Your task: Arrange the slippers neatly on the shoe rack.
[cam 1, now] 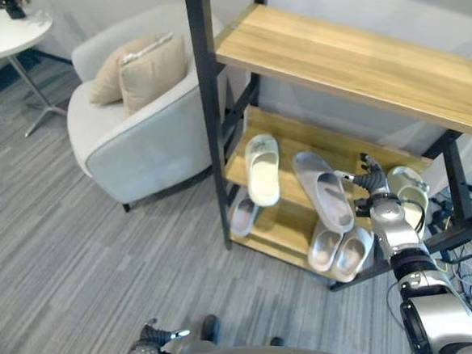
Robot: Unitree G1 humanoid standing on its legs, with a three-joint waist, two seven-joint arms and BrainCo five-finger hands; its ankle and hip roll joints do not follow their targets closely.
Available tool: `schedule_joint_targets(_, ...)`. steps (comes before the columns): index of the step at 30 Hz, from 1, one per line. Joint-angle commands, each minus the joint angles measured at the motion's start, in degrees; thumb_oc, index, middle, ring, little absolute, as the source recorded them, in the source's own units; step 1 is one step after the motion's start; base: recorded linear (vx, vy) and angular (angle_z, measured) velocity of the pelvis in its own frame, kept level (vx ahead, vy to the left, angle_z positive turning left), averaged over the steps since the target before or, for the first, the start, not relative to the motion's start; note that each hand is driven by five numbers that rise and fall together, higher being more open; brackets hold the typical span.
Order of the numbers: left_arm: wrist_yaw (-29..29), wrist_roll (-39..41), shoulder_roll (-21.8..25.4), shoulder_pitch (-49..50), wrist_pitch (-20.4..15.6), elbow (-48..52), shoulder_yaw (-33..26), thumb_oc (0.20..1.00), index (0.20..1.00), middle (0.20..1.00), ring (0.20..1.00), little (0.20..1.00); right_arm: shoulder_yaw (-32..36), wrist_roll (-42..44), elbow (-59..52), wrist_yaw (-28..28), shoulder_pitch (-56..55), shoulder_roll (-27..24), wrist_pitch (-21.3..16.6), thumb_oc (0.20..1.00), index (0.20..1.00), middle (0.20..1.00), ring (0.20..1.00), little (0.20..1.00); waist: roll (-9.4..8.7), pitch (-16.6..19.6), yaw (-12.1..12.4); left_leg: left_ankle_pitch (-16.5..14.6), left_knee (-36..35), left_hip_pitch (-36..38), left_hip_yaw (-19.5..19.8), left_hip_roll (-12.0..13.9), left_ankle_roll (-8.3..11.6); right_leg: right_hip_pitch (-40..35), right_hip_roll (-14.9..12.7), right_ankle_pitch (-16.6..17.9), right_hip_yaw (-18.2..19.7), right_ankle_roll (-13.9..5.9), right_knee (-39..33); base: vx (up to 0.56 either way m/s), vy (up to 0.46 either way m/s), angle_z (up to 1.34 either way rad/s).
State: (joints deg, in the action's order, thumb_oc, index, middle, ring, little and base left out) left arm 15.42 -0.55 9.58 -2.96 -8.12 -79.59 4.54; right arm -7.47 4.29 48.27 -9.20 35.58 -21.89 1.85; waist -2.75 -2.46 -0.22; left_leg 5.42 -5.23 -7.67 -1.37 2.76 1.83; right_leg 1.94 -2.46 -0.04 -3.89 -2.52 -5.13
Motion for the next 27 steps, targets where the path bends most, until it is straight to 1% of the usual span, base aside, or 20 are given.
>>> schedule_joint_targets(1,-3.17,2.88,-5.68,-4.1,-0.89,-1.03,1.93,1.0,1.0,1.0,1.0,1.0,0.36,0.46,0.14,-1.11,5.44,-3.79,-0.69,1.0,1.0,1.0,1.0,1.0,0.48,-1.98,0.72,-2.98,0.54,2.56,-1.11,-1.16,0.01,-0.28,-0.95,-3.27,0.3,-0.97,5.12,-0.03,0.055,0.01)
schedule_joint_targets(3,-4.12,3.74,-5.86,-4.68,-0.42,0.57,1.52,1.0,1.0,1.0,1.0,1.0,0.23,0.59,-0.29,-1.43,7.15,-4.28,0.33,1.0,1.0,1.0,1.0,1.0,0.85,-2.79,0.55,-2.69,0.5,1.65,-1.39,-1.35,-0.02,0.85,-1.07,-3.13,0.17,-1.16,5.53,-0.03,0.046,0.01)
schedule_joint_targets(7,-4.84,4.49,-6.35,-5.35,-0.75,3.17,1.42,1.0,1.0,1.0,1.0,1.0,-0.74,0.28,0.69,-1.34,8.75,-4.91,1.46,1.0,1.0,1.0,1.0,1.0,1.4,-3.94,0.46,-2.55,0.35,0.98,-1.62,-1.47,-0.12,2.0,-1.01,-3.09,0.54,-1.2,6.02,-0.03,0.04,0.0)
schedule_joint_targets(12,-4.84,4.49,-6.35,-5.35,-0.75,3.17,1.42,1.0,1.0,1.0,1.0,1.0,-0.74,0.28,0.68,-1.34,8.75,-4.91,1.46,1.0,1.0,1.0,1.0,1.0,1.4,-3.94,0.46,-2.55,0.35,0.98,-1.62,-1.47,-0.12,2.0,-1.01,-3.09,0.54,-1.2,6.02,0.0,0.002,-0.02)
schedule_joint_targets(14,-4.94,5.09,-6.76,-5.59,-1.79,4.72,1.4,1.0,1.0,1.0,1.0,1.0,-0.57,-0.35,1.65,-1.23,9.21,-5.19,2.17,1.0,1.0,1.0,1.0,1.0,1.85,-4.86,0.38,-2.7,0.23,1.13,-1.66,-1.68,-0.14,1.86,-1.06,-3.1,0.58,-1.04,5.59,0.01,0.04,-0.02)
schedule_joint_targets(18,-4.89,5.13,-6.92,-5.78,-1.91,4.61,1.3,1.0,1.0,1.0,1.0,1.0,-1.55,-1.17,2.96,-0.51,10.12,-5.08,2.4,1.0,1.0,1.0,1.0,1.0,1.88,-5.36,0.56,-2.89,0.23,1.25,-1.47,-1.6,-0.12,1.93,-1.0,-3.0,0.65,-0.87,5.43,0.0,0.0,0.0)
schedule_joint_targets(21,-4.74,5.04,-7.02,-5.54,-2.06,4.67,1.52,1.0,1.0,1.0,1.0,1.0,-2.8,-1.73,5.31,-0.37,11.75,-5.02,2.34,1.0,1.0,1.0,1.0,1.0,1.8,-5.76,0.74,-2.82,0.23,1.0,-1.46,-1.5,-0.13,2.13,-1.04,-2.69,0.7,-0.84,4.99,0.0,0.0,0.0)
schedule_joint_targets(27,-4.59,4.92,-6.67,-6.11,-2.59,4.11,1.74,1.0,1.0,1.0,1.0,1.0,-5.12,-1.61,9.41,-1.62,16.54,-4.17,0.23,1.0,1.0,1.0,1.0,1.0,1.36,-6.39,1.14,-2.26,0.23,-1.05,-1.07,-1.55,0.06,2.87,-1.15,-1.68,0.23,-1.06,3.24,0.0,-0.001,-0.01)
